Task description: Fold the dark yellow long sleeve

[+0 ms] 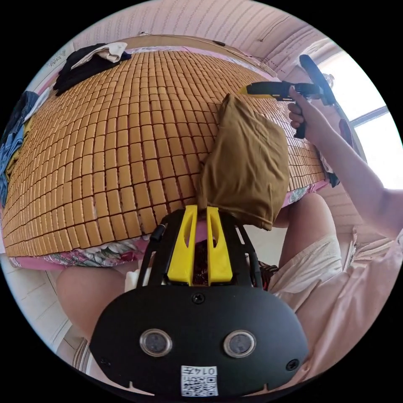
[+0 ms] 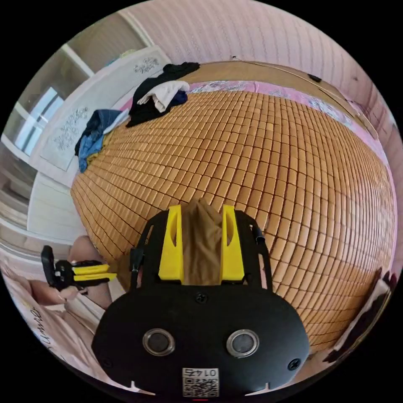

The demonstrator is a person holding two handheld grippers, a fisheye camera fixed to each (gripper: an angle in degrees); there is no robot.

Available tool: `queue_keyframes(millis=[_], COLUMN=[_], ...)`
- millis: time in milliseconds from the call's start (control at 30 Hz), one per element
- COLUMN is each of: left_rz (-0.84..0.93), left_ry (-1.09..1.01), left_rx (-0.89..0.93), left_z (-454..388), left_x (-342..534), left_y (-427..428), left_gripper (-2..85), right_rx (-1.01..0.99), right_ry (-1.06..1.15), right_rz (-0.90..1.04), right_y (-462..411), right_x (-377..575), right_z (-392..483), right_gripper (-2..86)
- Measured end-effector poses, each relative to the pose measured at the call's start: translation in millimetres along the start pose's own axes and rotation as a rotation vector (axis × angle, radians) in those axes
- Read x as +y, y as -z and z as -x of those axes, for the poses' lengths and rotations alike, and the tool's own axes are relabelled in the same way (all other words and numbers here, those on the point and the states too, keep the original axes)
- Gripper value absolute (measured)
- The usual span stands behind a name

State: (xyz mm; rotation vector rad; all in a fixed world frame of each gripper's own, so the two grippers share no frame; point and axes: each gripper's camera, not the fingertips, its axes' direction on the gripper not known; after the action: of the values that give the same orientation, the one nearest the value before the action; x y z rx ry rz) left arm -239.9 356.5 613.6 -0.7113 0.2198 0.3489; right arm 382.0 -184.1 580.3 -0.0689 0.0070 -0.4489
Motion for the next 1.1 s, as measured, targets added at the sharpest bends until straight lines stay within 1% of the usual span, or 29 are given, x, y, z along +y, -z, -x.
queue_keyframes(millis=[67,133,200,233,267,333,400,467,533,600,667,767,800,867,900,967,1100], left_rz=[-0.02,-0.071,-0.141,-0.174,-0.196,-0.243,-0.294,-0.324,-0.33,-0.309,-0.234,-0.112,-0.1,-0.066,-0.065,-0.108,-0.164], left_ry=[0.024,0.025,-0.015,-0.049,-0.083,-0.144,-0.233,-0.346,-0.407,-0.459,-0.543,-0.618,-0.628,-0.729,-0.749,-0.81,-0.878], left_rx=[-0.026,-0.038,-0.035,-0.039,-0.038,-0.007,0.031,0.039,0.053,0.097,0.134,0.217,0.24,0.333,0.339,0.295,0.245], left_z=[5,7,4,1,-2,-10,-22,-39,-49,-57,-68,-77,-78,-89,-93,-112,-153], left_x=[0,2,3,2,-1,-8,-18,-32,-44,-57,-69,-73,-73,-64,-61,-52,-47], left_y=[12,23,32,35,36,37,34,24,14,4,-13,-26,-26,-17,-13,10,52], left_gripper=[4.7,5.1,6.2,7.6,9.2,12.0,14.6,17.6,19.1,20.1,20.4,18.1,17.3,10.2,8.2,4.7,3.3], right_rx=[0.065,0.071,0.064,-0.008,0.008,0.025,0.023,-0.059,-0.146,-0.218,-0.288,-0.322,-0.33,-0.334,-0.327,-0.302,-0.281], right_ry=[0.127,0.177,0.226,0.277,0.289,0.324,0.335,0.372,0.411,0.45,0.504,0.533,0.532,0.516,0.508,0.446,0.292], right_rz=[0.103,0.183,0.187,0.21,0.213,0.206,0.164,0.043,-0.056,-0.121,-0.164,-0.206,-0.213,-0.24,-0.245,-0.279,-0.397], right_y=[-18,-33,-32,-31,-30,-25,-10,28,61,92,128,162,167,185,189,205,237], right_x=[-10,-14,-13,-11,-7,2,14,40,67,95,134,178,186,218,226,259,320], right_z=[12,18,24,29,34,40,43,46,48,52,59,65,66,66,66,61,43], right_gripper=[16.8,16.6,14.2,11.2,7.4,5.8,4.4,3.5,3.1,2.7,2.3,2.0,2.0,1.8,1.8,1.6,1.7])
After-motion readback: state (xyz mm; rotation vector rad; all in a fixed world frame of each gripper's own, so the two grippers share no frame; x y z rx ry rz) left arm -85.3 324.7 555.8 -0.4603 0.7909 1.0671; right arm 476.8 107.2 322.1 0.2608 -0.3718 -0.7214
